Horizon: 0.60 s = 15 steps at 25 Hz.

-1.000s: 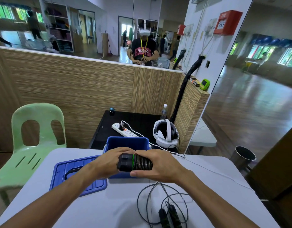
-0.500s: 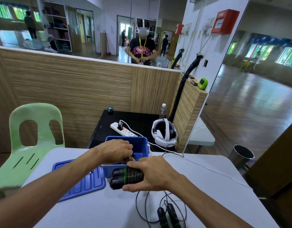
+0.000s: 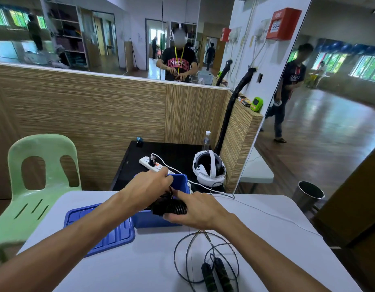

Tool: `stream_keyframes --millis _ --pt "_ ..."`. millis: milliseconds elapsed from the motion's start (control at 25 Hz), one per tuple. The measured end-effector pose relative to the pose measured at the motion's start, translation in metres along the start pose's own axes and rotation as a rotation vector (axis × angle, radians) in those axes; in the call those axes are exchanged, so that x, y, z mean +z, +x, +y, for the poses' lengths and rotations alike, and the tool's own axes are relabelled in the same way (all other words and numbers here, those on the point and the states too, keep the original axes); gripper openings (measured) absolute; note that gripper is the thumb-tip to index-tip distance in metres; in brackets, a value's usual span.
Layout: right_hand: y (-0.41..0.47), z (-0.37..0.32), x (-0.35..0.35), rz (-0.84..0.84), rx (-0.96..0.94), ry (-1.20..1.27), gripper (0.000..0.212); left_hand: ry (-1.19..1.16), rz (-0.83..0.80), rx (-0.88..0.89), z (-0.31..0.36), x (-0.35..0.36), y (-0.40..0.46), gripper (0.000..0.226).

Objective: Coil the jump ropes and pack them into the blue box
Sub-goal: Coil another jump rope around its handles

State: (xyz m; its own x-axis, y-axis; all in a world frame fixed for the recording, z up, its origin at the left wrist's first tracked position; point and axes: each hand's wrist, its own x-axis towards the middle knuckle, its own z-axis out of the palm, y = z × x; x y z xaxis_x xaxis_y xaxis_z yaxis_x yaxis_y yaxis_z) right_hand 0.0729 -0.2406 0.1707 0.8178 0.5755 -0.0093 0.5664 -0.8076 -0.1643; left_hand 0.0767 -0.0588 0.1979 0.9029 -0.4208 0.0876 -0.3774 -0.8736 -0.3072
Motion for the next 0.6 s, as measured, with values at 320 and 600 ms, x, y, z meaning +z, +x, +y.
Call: stream_keyframes --millis 320,600 --pt "0.004 0.016 -0.002 0.139 0.015 0.044 0.061 -0.602 0.245 0.052 -0.012 0.016 -0.021 0.043" --pt "0.012 0.034 0.001 0.125 0.093 0.036 0.059 -0.725 0.463 -0.054 -0.026 0.03 -0.037 0.035"
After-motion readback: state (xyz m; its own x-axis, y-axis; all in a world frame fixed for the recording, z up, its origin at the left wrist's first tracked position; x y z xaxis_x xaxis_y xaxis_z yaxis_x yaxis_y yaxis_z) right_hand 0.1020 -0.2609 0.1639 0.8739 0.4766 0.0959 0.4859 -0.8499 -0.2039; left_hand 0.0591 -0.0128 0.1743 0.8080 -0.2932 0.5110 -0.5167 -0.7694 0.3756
